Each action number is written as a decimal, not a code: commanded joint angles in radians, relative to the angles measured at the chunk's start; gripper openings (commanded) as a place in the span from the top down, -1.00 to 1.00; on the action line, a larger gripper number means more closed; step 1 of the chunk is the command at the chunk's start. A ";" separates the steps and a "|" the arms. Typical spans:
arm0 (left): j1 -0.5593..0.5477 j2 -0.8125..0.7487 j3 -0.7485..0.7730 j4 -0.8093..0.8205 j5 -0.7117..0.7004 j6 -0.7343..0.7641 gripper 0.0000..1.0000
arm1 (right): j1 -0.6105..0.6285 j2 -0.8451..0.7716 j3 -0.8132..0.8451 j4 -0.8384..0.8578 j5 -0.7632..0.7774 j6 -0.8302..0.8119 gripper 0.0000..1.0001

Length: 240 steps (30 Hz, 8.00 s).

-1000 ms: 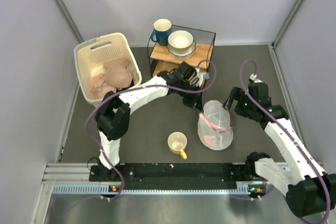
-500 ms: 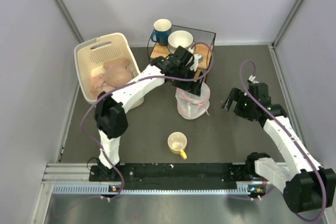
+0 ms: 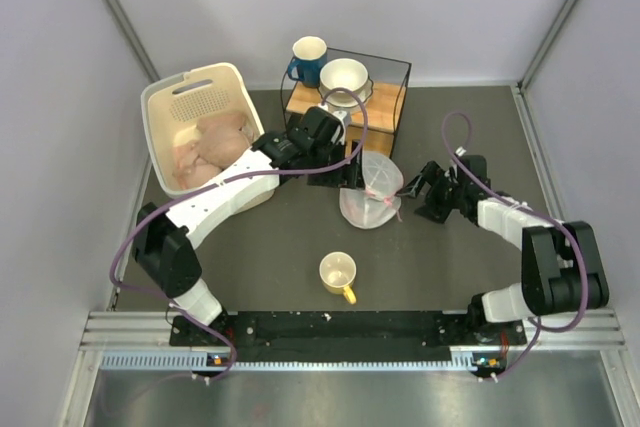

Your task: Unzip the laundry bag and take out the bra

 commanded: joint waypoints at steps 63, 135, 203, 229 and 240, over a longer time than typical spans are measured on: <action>0.007 0.132 -0.057 0.246 0.226 -0.329 -0.65 | 0.058 -0.365 -0.111 0.044 0.166 0.295 1.00; 0.043 0.077 -0.126 0.372 0.356 -0.424 1.00 | 0.527 -0.423 -0.198 0.162 0.454 0.145 0.50; 0.004 0.152 -0.142 0.465 0.255 -0.428 -0.09 | 0.435 -0.532 -0.132 -0.016 0.375 0.092 1.00; 0.043 0.318 0.327 0.137 0.346 -0.082 0.56 | 0.473 -0.745 0.004 -0.289 0.348 -0.096 1.00; 0.041 0.056 0.012 0.177 0.349 -0.148 -0.69 | 0.487 -0.632 -0.049 -0.174 0.398 -0.004 1.00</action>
